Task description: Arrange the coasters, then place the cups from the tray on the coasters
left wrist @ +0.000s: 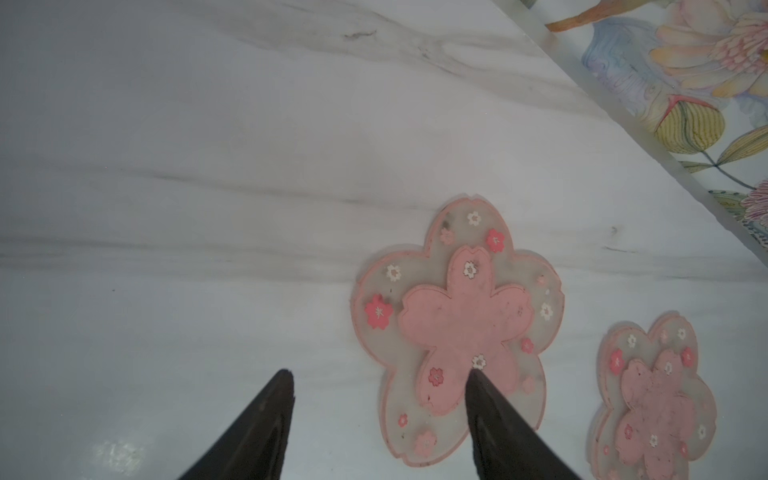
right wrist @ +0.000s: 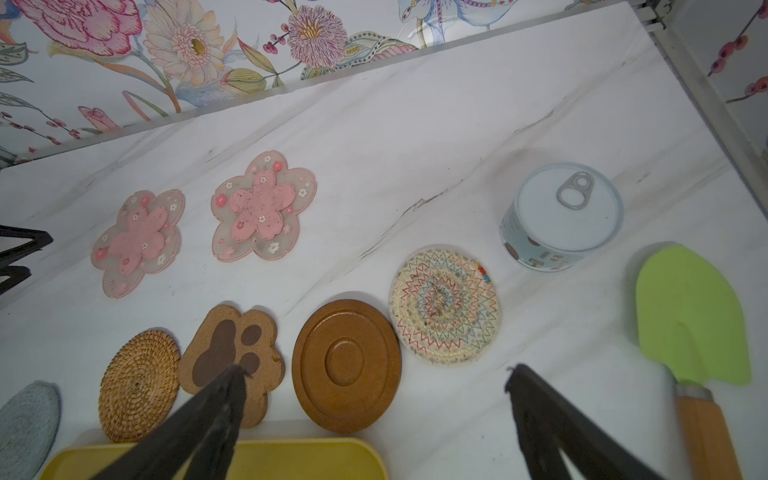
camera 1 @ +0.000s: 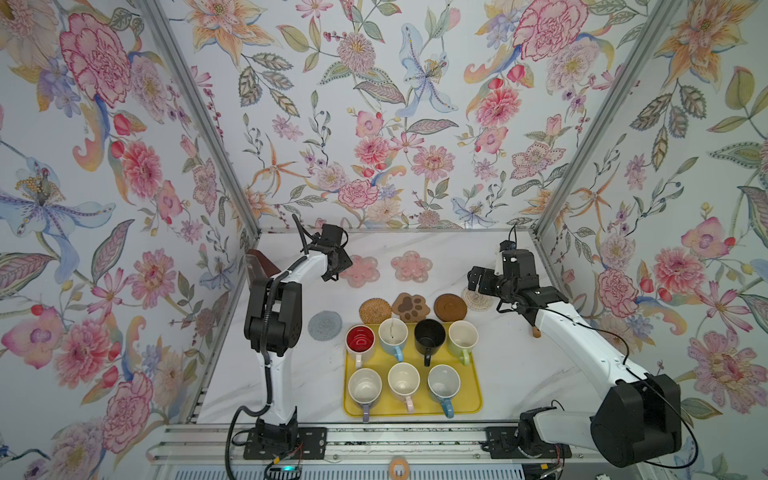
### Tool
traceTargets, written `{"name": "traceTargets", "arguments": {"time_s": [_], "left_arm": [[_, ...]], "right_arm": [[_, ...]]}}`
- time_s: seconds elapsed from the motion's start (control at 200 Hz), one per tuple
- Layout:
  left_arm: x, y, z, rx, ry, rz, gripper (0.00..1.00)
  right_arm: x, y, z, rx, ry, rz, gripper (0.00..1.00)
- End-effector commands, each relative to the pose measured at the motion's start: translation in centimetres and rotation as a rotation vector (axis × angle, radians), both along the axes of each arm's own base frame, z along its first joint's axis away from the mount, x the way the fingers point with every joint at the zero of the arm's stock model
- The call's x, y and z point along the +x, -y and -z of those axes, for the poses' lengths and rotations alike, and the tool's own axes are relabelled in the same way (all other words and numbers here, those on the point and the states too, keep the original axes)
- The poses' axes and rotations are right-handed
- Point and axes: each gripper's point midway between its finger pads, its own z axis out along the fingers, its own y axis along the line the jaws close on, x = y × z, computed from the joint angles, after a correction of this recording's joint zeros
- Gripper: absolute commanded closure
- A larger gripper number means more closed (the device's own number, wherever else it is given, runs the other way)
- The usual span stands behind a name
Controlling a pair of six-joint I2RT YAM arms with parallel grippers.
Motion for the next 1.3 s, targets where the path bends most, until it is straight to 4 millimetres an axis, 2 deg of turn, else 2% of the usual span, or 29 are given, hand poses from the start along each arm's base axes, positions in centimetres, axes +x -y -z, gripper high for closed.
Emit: {"name": "traceTargets", "arguments": {"time_s": [0.0, 0.33, 1.291], "left_arm": [[0.7, -0.6, 0.5, 0.022, -0.017, 0.006, 0.33], [1.2, -0.4, 2.3, 0.02, -0.05, 0.01, 0.33], [1.1, 0.6, 5.7, -0.043, -0.094, -0.008, 0.38]], "right_arm": [[-0.7, 0.5, -0.4, 0.002, -0.006, 0.017, 0.01], [-0.7, 0.6, -0.3, 0.002, -0.007, 0.021, 0.01], [-0.5, 0.4, -0.2, 0.009, -0.012, 0.017, 0.01]]}}
